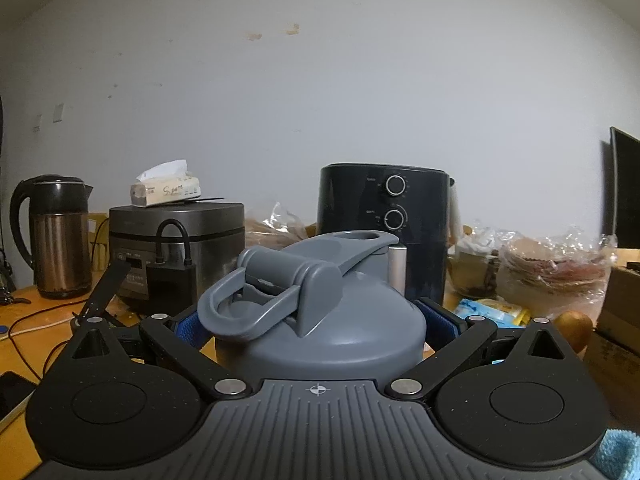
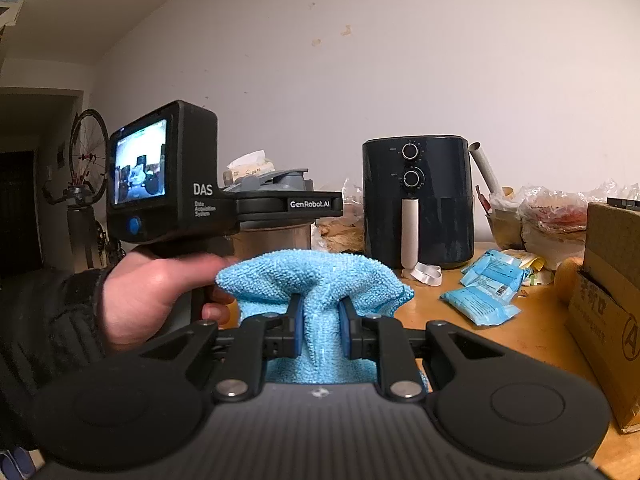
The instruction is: Clean container
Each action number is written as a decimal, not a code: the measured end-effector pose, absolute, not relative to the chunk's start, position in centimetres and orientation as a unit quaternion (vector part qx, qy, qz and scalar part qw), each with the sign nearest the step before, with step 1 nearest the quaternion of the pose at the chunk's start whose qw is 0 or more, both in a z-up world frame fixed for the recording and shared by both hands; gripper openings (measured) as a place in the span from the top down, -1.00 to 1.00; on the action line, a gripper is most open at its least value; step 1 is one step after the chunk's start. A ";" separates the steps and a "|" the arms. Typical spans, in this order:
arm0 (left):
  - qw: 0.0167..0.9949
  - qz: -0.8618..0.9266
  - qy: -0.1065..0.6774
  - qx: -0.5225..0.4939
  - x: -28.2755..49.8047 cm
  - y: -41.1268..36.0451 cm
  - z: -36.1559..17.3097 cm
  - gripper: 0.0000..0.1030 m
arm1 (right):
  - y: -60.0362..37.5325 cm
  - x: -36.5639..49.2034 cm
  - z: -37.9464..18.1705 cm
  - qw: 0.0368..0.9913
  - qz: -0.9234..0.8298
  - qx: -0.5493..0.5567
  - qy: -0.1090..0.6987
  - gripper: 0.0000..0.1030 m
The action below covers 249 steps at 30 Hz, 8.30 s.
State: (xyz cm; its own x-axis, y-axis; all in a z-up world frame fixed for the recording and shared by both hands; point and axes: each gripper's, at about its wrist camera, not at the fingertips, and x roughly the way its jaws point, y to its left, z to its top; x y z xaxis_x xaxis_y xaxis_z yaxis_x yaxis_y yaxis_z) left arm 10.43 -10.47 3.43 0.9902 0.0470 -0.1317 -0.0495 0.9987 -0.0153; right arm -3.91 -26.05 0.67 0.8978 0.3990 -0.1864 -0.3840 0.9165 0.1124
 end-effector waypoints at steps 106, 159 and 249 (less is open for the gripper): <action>0.941 -0.333 0.057 0.014 14.0 -4.1 2.4 -0.84 | -26.7 -3.7 0.0 0.972 0.204 0.046 0.104 0.69; 0.896 -0.440 0.059 0.020 16.2 -3.0 2.3 -0.84 | -25.5 -1.3 0.0 0.973 0.203 0.055 0.100 0.69; 0.898 -0.434 0.073 0.024 16.5 -3.3 2.6 -0.85 | -19.1 7.3 -4.2 0.938 0.232 -0.048 0.253 0.66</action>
